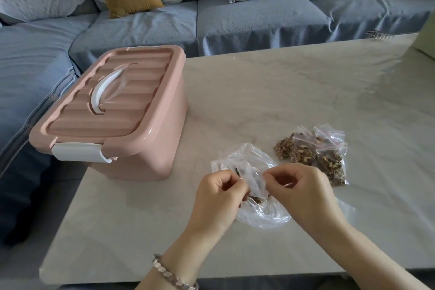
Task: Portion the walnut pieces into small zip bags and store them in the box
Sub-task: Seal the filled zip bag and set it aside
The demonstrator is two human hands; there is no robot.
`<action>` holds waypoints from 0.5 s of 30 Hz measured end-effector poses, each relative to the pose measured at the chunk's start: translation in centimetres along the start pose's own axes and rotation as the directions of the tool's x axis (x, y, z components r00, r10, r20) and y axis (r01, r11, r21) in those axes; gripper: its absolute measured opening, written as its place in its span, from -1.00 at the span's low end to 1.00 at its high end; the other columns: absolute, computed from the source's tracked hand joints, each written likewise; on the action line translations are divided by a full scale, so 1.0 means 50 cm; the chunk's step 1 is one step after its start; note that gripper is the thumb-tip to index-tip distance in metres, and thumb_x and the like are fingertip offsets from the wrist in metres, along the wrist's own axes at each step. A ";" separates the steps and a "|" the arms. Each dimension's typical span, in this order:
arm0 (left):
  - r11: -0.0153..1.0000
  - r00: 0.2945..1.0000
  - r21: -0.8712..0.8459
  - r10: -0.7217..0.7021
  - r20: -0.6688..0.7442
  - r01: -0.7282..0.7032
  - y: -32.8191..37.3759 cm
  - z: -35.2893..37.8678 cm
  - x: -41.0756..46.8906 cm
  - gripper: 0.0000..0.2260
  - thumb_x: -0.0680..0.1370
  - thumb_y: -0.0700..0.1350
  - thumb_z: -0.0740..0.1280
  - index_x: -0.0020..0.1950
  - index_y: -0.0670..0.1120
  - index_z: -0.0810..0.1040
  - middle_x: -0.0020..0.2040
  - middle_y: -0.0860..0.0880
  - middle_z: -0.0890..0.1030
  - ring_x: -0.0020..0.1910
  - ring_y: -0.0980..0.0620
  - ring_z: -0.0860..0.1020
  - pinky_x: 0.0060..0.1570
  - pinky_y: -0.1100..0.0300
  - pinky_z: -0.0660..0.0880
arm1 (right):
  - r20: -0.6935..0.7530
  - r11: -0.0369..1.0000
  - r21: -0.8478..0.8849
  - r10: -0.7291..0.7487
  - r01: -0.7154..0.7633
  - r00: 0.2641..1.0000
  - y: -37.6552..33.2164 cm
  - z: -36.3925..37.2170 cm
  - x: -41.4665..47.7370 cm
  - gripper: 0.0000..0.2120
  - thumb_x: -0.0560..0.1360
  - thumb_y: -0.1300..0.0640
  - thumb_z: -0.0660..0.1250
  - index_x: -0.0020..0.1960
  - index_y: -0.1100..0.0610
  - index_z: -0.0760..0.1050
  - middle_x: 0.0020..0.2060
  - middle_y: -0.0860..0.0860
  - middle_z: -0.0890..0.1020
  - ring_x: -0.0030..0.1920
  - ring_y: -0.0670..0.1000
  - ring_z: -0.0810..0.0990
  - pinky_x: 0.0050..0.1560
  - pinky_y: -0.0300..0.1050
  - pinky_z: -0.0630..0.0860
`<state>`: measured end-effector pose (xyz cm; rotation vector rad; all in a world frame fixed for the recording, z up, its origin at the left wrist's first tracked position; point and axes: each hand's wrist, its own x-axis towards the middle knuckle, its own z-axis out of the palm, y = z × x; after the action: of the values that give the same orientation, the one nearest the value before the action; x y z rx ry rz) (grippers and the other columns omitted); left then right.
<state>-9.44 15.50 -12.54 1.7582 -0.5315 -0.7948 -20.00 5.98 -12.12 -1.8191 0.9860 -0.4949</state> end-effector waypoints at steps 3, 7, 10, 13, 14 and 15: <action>0.981 0.995 0.189 0.060 -0.076 -0.044 -0.002 0.001 -0.001 -0.76 0.37 -0.21 0.31 -0.49 -0.15 0.39 -0.52 -0.03 0.38 -0.52 0.08 0.27 -0.53 0.31 0.23 | -0.108 0.957 -0.173 -0.252 0.232 0.962 0.005 -0.001 -0.001 -0.78 0.32 0.30 0.45 -0.26 0.01 0.51 -0.41 -0.13 0.56 -0.27 -0.13 0.53 -0.28 -0.34 0.46; 0.955 0.985 0.254 0.170 -0.031 -0.157 -0.006 0.000 -0.008 -0.84 0.35 -0.12 0.32 -0.42 -0.03 0.41 -0.44 0.11 0.46 -0.44 0.17 0.39 -0.37 0.29 0.34 | 0.000 0.895 -0.203 -0.405 0.396 0.915 0.011 0.003 0.005 -0.69 0.25 0.46 0.42 -0.36 0.05 0.50 -0.34 -0.14 0.49 -0.26 -0.07 0.51 -0.28 -0.25 0.47; 0.780 0.901 0.452 0.375 0.218 -0.434 -0.012 -0.015 -0.009 -0.50 0.33 0.12 0.37 0.13 0.43 0.19 0.17 0.47 0.25 0.25 0.41 0.22 0.15 0.52 0.22 | 0.089 0.959 -0.057 -0.272 0.277 0.958 0.003 -0.005 0.012 -0.62 0.32 0.43 0.39 -0.36 -0.08 0.60 -0.27 -0.10 0.55 -0.24 -0.11 0.55 -0.21 -0.35 0.48; 0.617 0.865 0.606 0.368 0.341 -0.502 -0.016 -0.010 0.004 -0.16 0.30 0.22 0.45 0.28 0.41 -0.14 0.26 0.56 -0.08 0.34 0.49 -0.21 0.34 0.49 -0.14 | 0.232 0.973 0.031 -0.228 0.228 0.946 -0.007 -0.012 0.015 -0.58 0.39 0.37 0.35 -0.27 -0.19 0.62 -0.17 -0.19 0.55 -0.26 -0.13 0.57 -0.17 -0.36 0.48; 0.601 0.851 0.606 0.412 0.325 -0.522 -0.017 -0.004 0.009 -0.20 0.30 0.23 0.45 0.34 0.34 -0.04 0.28 0.49 0.05 0.33 0.48 -0.12 0.36 0.46 -0.11 | 0.274 0.975 0.045 -0.223 0.219 0.935 -0.011 -0.014 0.016 -0.59 0.40 0.36 0.35 -0.24 -0.19 0.61 -0.17 -0.19 0.55 -0.27 -0.14 0.57 -0.18 -0.38 0.47; 0.601 0.836 0.588 0.463 0.295 -0.541 -0.021 0.000 0.014 -0.29 0.31 0.24 0.43 0.35 0.24 0.14 0.25 0.40 0.21 0.30 0.45 0.04 0.37 0.43 -0.01 | 0.307 0.977 0.052 -0.215 0.209 0.927 -0.015 -0.017 0.015 -0.60 0.41 0.35 0.35 -0.22 -0.18 0.61 -0.19 -0.18 0.55 -0.28 -0.15 0.57 -0.19 -0.40 0.46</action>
<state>-9.02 15.34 -13.71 2.0266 -1.4653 -0.2925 -19.85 5.04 -11.14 -1.9257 0.5717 -0.3306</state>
